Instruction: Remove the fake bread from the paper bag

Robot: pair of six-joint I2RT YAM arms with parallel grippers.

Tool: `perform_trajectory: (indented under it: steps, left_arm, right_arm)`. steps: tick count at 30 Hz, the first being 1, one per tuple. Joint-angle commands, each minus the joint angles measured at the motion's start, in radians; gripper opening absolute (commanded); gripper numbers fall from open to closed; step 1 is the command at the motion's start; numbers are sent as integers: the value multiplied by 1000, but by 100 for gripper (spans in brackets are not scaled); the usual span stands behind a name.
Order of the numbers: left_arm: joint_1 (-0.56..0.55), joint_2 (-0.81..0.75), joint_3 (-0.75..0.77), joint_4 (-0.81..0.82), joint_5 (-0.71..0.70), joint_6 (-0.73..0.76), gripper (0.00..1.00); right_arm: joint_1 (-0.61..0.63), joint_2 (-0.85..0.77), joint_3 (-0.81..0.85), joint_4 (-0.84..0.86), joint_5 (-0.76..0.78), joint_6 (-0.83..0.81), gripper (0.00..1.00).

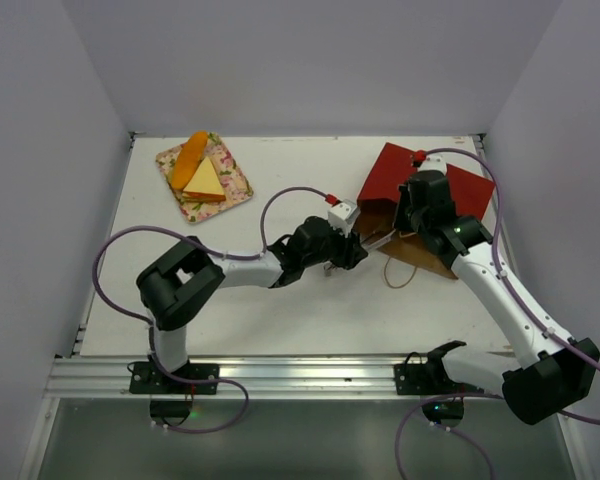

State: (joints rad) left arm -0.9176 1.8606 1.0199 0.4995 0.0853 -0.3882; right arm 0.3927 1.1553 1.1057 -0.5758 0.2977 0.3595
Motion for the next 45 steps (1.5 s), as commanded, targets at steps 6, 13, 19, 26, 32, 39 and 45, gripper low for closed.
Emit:
perform_trajectory:
  steps: [6, 13, 19, 26, 32, 39, 45]
  left_arm:
    - [9, 55, 102, 86, 85, -320, 48]
    - [68, 91, -20, 307, 217, -623, 48]
    - [68, 86, -61, 286, 177, -672, 48]
    - [74, 91, -75, 283, 177, -729, 48]
    - [91, 129, -46, 324, 209, -779, 48]
    - [91, 164, 22, 275, 177, -817, 48]
    - [91, 178, 80, 229, 160, -831, 49]
  right_arm:
    - [6, -19, -12, 19, -2, 15, 0]
    - [6, -31, -10, 22, -3, 24, 0]
    - [6, -39, -15, 25, -6, 30, 0]
    - [6, -46, -27, 36, -12, 38, 0]
    - [6, -45, -29, 34, -12, 35, 0]
    - [6, -49, -26, 47, -25, 36, 0]
    - [6, -59, -18, 41, -23, 33, 0]
